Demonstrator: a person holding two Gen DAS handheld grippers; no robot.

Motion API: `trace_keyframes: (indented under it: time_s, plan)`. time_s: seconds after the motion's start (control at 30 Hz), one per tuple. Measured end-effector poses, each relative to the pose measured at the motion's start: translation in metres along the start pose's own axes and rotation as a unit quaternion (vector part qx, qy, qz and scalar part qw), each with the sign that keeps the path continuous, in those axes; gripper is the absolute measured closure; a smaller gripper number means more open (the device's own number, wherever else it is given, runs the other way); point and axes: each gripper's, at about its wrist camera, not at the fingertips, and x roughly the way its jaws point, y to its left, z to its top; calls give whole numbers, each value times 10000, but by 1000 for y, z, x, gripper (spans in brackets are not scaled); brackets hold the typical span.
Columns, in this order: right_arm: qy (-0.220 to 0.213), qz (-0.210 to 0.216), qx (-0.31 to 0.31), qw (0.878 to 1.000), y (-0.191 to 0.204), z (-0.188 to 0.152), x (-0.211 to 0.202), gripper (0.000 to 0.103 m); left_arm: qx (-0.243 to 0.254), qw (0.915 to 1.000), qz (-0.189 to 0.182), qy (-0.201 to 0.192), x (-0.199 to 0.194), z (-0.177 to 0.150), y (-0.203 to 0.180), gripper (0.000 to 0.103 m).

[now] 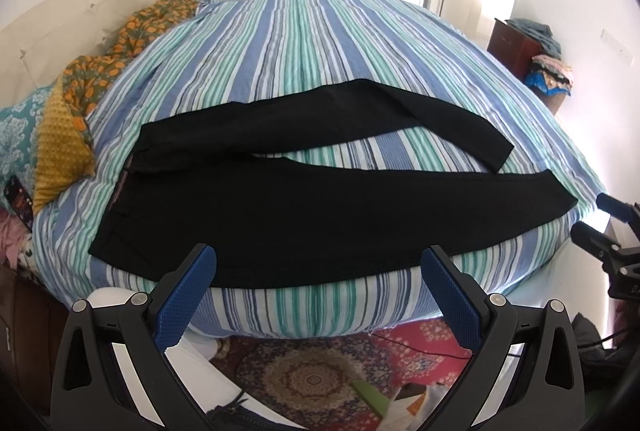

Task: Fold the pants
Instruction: 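Grasp the hem of one trouser leg with the right gripper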

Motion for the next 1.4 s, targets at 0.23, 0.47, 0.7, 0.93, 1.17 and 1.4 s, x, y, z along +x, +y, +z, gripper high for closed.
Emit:
trace_keyframes:
  time_s: [0.23, 0.47, 0.7, 0.93, 1.17, 1.4]
  plan:
    - [-739, 203, -312, 9966, 8, 21, 2, 0, 67, 10000, 41, -59, 12, 11, -3, 1]
    - [-621, -98, -972, 9933, -11, 25, 71, 0, 152, 9999, 67, 29, 27, 17, -8, 1]
    - [360, -960, -603, 9929, -129, 65, 211, 23, 43, 9991, 160, 380, 51, 14, -5, 1]
    - [1193, -1018, -1461, 9768, -141, 70, 310, 61, 126, 9965, 300, 766, 84, 16, -9, 1]
    - [573, -1581, -1208, 9783, -222, 236, 297, 87, 53, 9966, 155, 803, 108, 41, -17, 1]
    - [860, -1641, 973, 9779, -355, 275, 329, 30, -135, 9944, 74, 1045, 137, 44, -13, 1]
